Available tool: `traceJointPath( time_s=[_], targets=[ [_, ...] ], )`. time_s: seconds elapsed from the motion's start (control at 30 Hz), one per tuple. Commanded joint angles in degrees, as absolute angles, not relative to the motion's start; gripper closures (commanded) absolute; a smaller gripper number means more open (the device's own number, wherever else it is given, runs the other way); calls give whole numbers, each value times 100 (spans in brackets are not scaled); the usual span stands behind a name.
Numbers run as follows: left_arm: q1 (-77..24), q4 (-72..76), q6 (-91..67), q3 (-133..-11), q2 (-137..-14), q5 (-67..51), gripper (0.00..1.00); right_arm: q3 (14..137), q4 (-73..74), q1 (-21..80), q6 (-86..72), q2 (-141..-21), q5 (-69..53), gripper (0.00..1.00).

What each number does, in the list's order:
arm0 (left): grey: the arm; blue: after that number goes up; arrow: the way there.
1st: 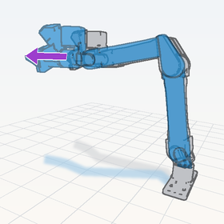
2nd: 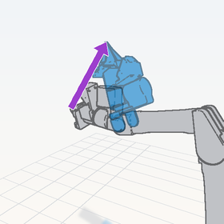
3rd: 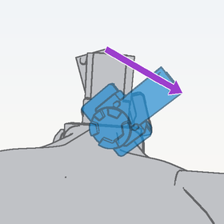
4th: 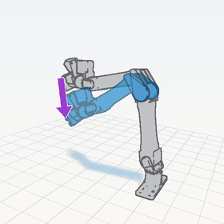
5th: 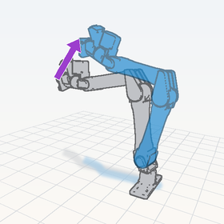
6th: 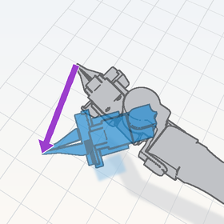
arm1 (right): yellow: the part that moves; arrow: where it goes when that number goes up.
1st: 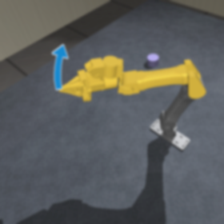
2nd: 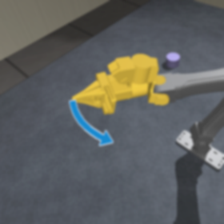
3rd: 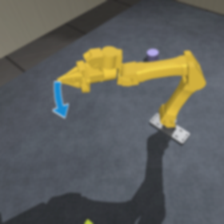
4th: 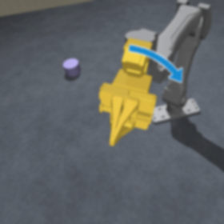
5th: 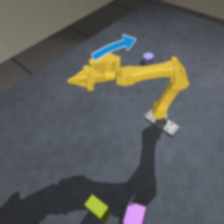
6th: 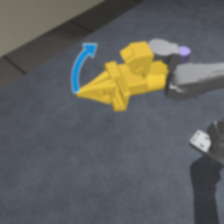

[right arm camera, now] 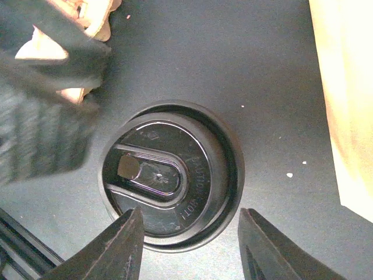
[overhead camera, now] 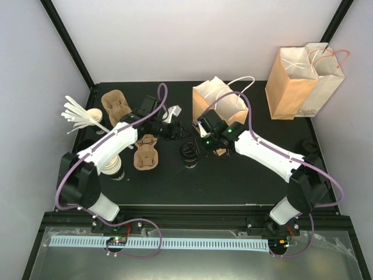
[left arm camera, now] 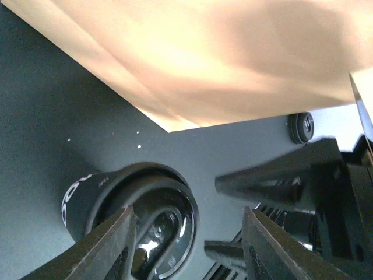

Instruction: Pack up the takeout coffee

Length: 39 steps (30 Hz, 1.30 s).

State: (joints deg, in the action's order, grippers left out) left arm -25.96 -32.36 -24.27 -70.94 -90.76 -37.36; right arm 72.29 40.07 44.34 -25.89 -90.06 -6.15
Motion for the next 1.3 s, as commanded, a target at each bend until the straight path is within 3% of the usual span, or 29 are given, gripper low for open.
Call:
traceJointPath(
  time_s=[0.0,0.3,0.47,0.73,1.27],
  targets=[
    [-2622,-2999,-2732,-6530,-8190,-3690,47,7518,4184,4398,-1735,-8924,-620,51],
    [-2917,-1261,-4329,-4378,-6562,-3899,47,7948,4056,4186,-1476,-9473,-1245,50],
    [-3094,-492,-4891,-3765,-6467,-3915,48,8277,4011,4175,-1459,-9831,-1481,50],
    [-3092,-355,-4711,-3840,-6960,-3762,48,8402,4122,4181,-1372,-10080,-1094,51],
    [-2800,-682,-4255,-4547,-7747,-3806,50,7760,4234,4183,-1662,-9496,-1233,52]
  ],
)
